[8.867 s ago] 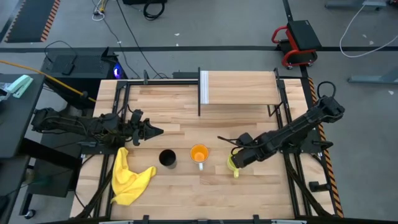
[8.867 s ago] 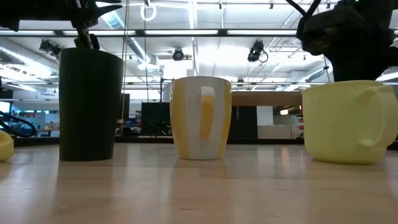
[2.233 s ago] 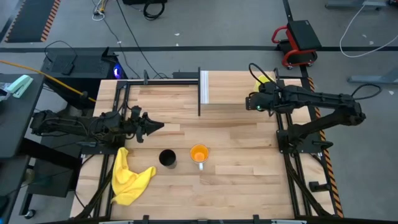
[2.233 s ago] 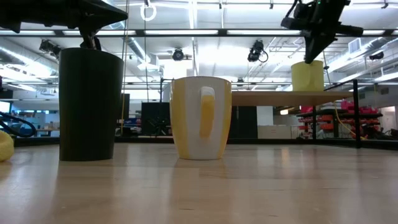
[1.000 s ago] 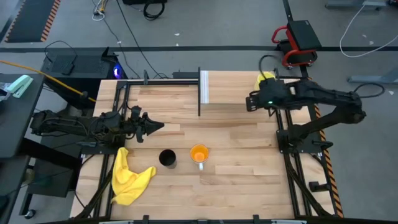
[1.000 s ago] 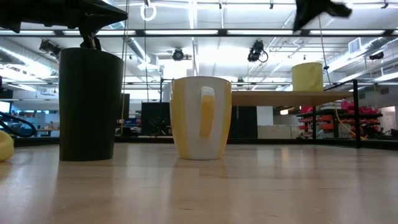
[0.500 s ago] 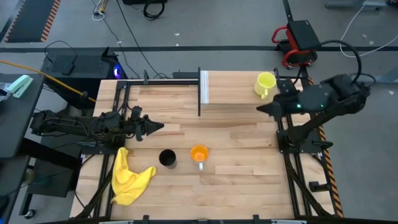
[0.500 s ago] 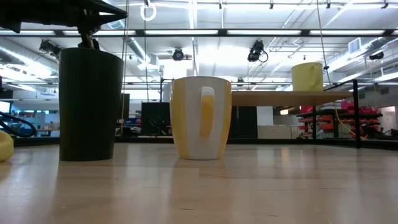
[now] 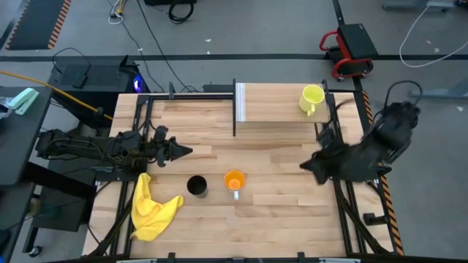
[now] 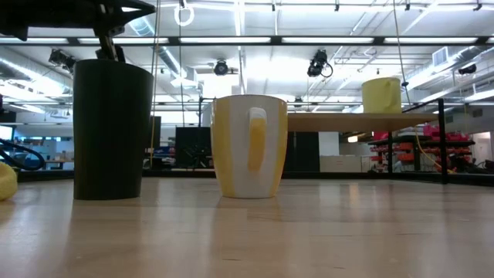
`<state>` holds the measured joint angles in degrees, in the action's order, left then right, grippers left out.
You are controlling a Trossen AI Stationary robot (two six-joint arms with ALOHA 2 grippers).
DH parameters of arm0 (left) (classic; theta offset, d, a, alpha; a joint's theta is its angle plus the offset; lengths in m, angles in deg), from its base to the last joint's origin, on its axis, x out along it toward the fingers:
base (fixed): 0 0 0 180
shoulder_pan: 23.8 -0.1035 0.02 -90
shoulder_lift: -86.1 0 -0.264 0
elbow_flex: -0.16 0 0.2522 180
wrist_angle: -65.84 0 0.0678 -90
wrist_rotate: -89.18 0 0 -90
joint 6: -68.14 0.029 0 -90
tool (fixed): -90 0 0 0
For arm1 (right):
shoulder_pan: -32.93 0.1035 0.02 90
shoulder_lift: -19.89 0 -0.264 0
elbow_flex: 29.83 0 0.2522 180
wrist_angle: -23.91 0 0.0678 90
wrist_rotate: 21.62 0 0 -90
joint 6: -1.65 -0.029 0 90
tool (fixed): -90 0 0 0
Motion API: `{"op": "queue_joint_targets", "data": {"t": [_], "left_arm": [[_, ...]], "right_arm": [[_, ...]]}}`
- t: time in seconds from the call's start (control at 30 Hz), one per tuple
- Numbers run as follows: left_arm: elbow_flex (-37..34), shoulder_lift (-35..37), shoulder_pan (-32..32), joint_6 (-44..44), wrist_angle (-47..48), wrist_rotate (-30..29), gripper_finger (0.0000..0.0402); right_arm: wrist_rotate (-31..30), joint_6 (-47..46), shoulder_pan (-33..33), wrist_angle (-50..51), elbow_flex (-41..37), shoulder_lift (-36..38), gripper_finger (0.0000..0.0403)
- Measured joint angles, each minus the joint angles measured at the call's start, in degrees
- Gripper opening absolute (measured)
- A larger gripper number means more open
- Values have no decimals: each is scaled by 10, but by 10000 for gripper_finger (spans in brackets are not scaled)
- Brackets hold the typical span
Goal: Stack small to large cups/mugs on shelf
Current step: Put the yellow mug on the shelf
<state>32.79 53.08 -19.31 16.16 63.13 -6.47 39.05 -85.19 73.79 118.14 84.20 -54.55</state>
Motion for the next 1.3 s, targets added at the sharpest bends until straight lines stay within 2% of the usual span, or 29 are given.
{"op": "queue_joint_targets", "data": {"t": [0.2, 0.57, 0.7, 0.97, 1.13, 1.3], "left_arm": [[0, 0, 0, 0, 0, 17, 24], [0, 0, 31, -6, 1, 19, 13], [1, 0, 55, -19, 31, 19, 12], [1, 0, 100, -105, 199, 19, 12], [1, 0, 107, -123, 229, 19, 11], [1, 0, 107, -137, 269, 7, 7]], "right_arm": [[-8, -79, 25, 52, 0, -92, 13], [-2, -80, -19, 52, 0, -225, 15], [23, -58, -37, 45, -1, -262, 14], [43, 7, -69, -33, -1, -296, 16], [50, 50, -112, -45, -1, -308, 32], [68, 135, -150, -136, -1, -320, 45]]}}
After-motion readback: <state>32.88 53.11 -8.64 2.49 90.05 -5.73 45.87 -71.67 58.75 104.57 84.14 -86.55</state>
